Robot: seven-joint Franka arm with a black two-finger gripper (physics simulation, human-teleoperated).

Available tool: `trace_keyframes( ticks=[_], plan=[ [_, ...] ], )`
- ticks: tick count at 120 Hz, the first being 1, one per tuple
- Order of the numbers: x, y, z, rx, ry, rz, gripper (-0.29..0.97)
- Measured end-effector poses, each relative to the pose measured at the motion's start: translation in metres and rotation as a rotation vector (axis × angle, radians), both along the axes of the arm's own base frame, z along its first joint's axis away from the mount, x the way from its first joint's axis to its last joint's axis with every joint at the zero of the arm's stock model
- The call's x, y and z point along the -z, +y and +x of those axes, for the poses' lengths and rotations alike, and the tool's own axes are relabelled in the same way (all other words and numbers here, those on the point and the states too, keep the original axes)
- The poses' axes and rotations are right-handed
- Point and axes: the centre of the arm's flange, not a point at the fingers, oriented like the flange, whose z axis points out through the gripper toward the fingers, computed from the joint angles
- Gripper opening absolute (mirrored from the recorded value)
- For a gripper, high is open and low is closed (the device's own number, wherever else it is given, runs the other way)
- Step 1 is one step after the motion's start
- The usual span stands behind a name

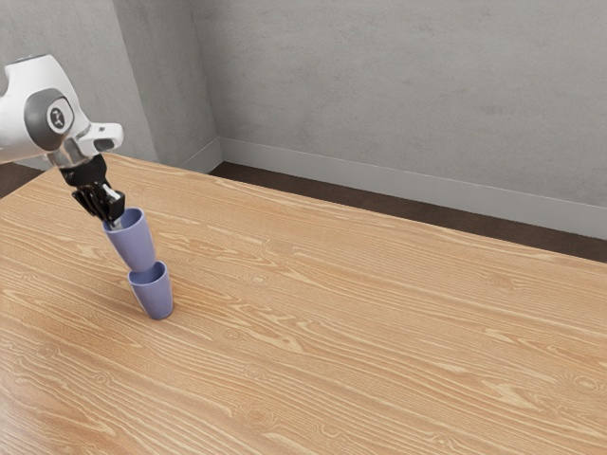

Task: Place the left cup onto the right cup

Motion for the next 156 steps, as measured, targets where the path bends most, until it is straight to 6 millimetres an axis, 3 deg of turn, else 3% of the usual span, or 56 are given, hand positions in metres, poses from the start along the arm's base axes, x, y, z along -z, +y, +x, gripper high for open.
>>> trace_keyframes(
  ticks=[70,156],
  plan=[
    [0.024,0.003,0.013,0.005,-0.009,0.034,-0.1],
    [0.037,0.002,0.015,0.006,0.0,0.038,-0.1]
  ],
)
